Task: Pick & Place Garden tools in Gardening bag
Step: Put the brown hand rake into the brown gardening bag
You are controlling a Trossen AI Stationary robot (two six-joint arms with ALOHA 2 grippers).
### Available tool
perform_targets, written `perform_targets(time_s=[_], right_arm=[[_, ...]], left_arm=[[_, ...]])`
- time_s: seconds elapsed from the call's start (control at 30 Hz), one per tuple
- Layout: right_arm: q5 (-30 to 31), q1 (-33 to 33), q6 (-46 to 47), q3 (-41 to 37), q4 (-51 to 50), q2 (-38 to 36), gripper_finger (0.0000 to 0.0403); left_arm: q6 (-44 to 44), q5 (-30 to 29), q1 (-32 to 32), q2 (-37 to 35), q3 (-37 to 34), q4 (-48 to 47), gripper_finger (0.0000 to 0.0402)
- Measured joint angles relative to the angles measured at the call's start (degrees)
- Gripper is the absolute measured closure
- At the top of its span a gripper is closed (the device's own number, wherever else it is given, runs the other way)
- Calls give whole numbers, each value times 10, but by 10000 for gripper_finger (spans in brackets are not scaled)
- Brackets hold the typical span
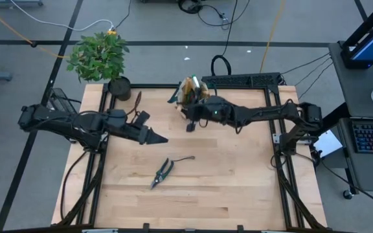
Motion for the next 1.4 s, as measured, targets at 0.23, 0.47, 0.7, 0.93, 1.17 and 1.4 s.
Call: perform_targets(time_s=[0.23, 0.47, 0.7, 0.93, 1.17, 1.4], right_arm=[[-5, -62, 50, 0, 24, 0, 345], [-37, -112, 101, 0, 23, 0, 345], [-94, -134, 146, 0, 31, 10, 345], [-95, -138, 147, 2, 48, 43, 345], [-123, -146, 174, 1, 95, 79, 345], [-123, -150, 172, -1, 81, 100, 345]], left_arm=[[14, -16, 10, -17, 0, -94, 39], [17, 20, 44, -17, -45, -87, 36], [2, 53, 65, -17, -132, 32, 36], [-13, 58, 66, -17, -187, 89, 36], [13, 66, 72, -27, -209, 91, 36], [66, 61, 82, -71, -224, 89, 36]])
